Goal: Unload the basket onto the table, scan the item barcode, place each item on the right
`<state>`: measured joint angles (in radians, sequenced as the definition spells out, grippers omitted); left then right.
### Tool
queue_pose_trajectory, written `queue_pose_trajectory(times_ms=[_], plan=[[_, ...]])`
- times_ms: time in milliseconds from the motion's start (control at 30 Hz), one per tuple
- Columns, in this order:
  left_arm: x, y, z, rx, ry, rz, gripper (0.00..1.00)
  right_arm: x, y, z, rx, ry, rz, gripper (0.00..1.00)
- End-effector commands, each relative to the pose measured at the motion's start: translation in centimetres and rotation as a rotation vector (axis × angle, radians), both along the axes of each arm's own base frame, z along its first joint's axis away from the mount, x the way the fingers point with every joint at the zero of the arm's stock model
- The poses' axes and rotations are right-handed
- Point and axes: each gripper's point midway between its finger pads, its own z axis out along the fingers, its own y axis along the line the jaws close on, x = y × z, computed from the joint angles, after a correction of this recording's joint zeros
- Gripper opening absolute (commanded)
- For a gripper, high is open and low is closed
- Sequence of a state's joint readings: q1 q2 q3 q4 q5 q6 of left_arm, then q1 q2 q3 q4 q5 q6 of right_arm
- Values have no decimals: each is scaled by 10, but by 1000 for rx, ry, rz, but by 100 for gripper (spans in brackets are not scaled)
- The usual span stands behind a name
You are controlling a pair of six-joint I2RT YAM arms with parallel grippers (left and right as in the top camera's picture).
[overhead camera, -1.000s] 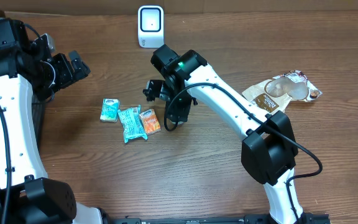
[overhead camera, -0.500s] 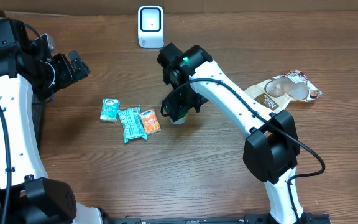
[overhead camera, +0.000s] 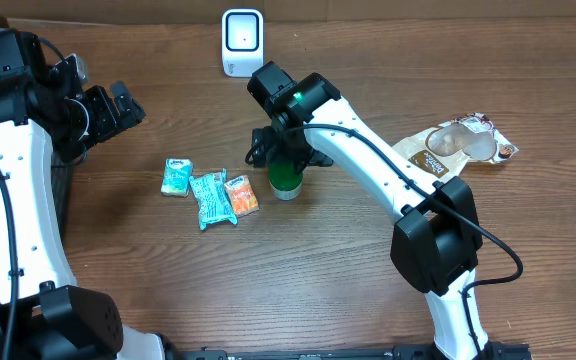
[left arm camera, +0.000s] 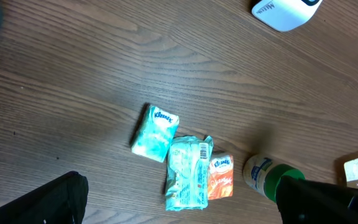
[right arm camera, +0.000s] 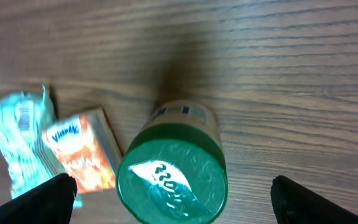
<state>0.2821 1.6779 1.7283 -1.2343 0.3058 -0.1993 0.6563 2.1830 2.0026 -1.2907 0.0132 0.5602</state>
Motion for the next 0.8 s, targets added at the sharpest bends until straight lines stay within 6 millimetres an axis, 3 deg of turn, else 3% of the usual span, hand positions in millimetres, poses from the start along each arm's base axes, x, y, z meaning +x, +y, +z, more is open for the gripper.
queue_pose_trajectory(times_ms=[0, 267, 767], plan=[[1, 0, -1, 7, -1, -12, 100, 3, -2, -2, -16, -16, -97, 97], [1, 0, -1, 7, -1, -12, 100, -5, 5, -30, -22, 61, -85, 96], [1, 0, -1, 7, -1, -12, 100, -18, -4, -51, -60, 117, -104, 78]])
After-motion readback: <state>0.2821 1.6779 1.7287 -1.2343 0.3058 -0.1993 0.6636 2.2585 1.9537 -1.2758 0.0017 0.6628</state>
